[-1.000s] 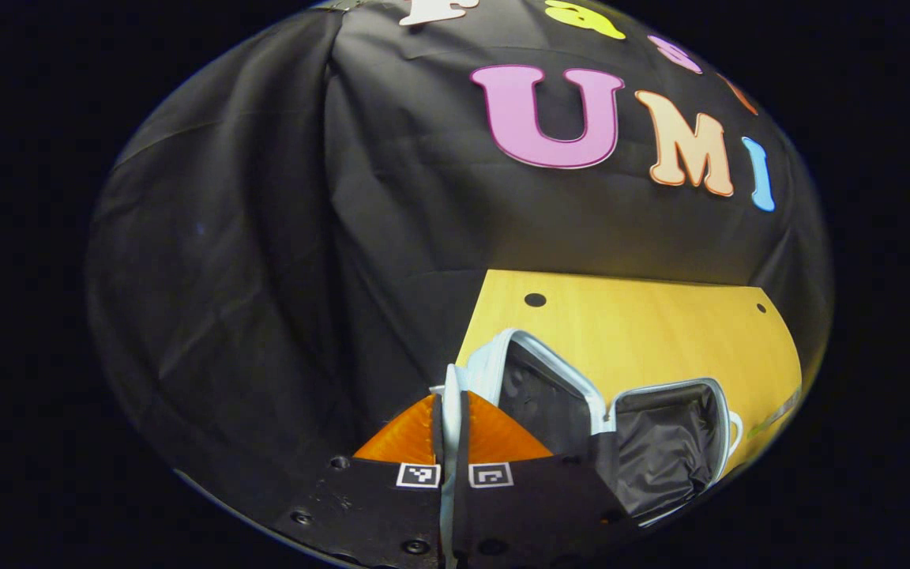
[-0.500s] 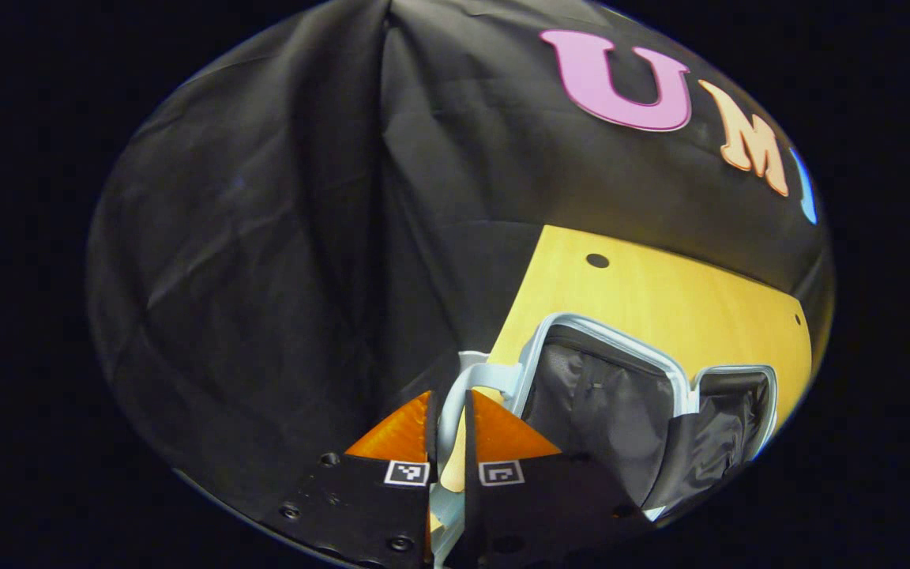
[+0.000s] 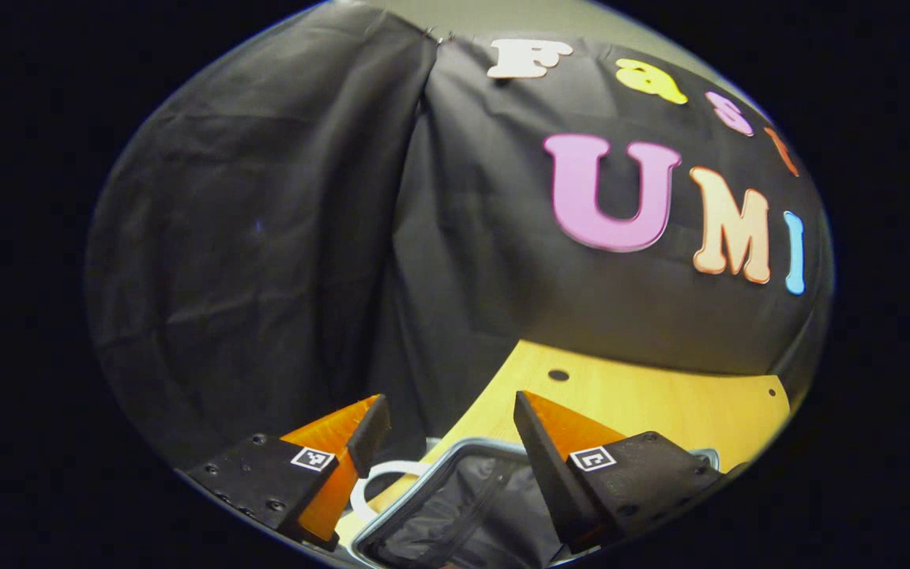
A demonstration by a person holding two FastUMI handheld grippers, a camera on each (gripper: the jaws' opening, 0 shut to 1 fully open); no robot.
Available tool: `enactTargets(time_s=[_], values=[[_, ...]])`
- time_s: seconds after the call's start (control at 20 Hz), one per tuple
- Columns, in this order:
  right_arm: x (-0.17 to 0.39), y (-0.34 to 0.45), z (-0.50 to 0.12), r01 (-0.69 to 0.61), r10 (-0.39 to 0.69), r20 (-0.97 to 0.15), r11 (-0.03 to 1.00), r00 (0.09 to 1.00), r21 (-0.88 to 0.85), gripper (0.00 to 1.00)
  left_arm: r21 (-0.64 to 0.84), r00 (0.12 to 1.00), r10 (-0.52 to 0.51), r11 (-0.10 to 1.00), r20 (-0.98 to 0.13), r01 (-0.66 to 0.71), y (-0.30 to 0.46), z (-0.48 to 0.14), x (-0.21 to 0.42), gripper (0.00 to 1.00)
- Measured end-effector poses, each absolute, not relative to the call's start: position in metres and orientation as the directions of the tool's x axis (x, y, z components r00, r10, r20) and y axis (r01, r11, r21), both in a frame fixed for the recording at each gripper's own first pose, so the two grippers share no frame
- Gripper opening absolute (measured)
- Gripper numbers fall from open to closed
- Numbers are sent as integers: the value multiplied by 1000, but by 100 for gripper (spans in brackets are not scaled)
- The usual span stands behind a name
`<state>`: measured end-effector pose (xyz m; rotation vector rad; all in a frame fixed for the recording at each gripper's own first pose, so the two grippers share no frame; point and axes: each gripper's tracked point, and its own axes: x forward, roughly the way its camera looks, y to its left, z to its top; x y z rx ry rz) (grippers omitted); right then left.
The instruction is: First open the suitcase, pack the skin care products into it, and then close the suitcase.
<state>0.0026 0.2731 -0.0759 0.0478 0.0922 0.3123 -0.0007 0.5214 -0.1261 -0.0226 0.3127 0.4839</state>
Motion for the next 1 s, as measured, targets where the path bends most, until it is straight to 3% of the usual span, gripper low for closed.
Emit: enactTargets(time_s=[0.15, 0.45, 1.0], values=[[6, 245, -66, -297, 298, -47, 954, 953, 27, 99, 22, 891, 407, 911, -200, -411, 460, -82, 4, 94], [9, 186, -67, -270, 272, -47, 962, 961, 47, 99, 40, 939, 328, 945, -102, -326, 340, -37, 10, 94], [9, 111, -74, -246, 246, -76, 969, 966, 21, 99, 42, 964, 177, 984, -201, -172, 189, -70, 5, 94]])
